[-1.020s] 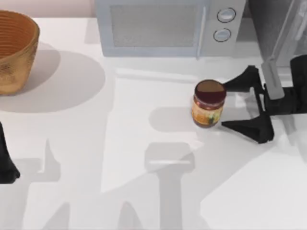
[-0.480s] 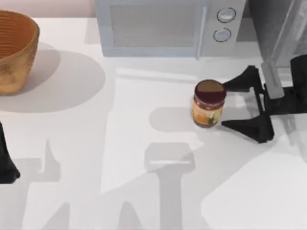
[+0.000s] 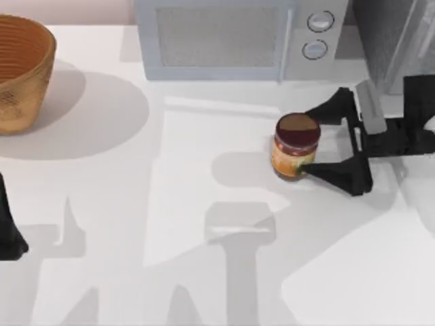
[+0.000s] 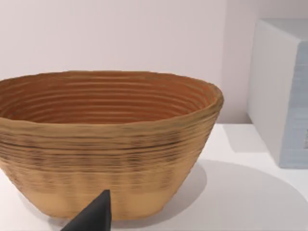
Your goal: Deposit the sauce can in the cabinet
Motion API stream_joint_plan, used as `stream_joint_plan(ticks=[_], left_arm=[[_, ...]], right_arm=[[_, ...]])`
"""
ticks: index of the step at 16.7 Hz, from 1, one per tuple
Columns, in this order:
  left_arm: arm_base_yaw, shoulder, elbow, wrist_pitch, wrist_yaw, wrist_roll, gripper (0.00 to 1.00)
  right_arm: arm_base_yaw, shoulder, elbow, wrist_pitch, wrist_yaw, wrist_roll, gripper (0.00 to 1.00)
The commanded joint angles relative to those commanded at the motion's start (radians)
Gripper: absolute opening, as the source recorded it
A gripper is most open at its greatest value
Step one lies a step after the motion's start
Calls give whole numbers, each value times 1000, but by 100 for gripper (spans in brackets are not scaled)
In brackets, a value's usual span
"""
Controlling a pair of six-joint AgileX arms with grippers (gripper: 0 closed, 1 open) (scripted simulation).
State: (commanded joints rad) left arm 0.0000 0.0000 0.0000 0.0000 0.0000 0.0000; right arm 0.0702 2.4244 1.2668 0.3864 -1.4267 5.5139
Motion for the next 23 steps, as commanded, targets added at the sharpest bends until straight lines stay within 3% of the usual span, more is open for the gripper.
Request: stream_joint_plan(ticks=[6, 13, 23], left_arm=[[0, 0, 0, 0, 0, 0, 100], [0, 0, 0, 0, 0, 0, 100], [0, 0, 0, 0, 0, 0, 100]], right_arm=[[72, 23, -67, 364, 59, 275, 100], [90, 26, -77, 414, 75, 318, 100], [90, 26, -77, 414, 75, 318, 25]])
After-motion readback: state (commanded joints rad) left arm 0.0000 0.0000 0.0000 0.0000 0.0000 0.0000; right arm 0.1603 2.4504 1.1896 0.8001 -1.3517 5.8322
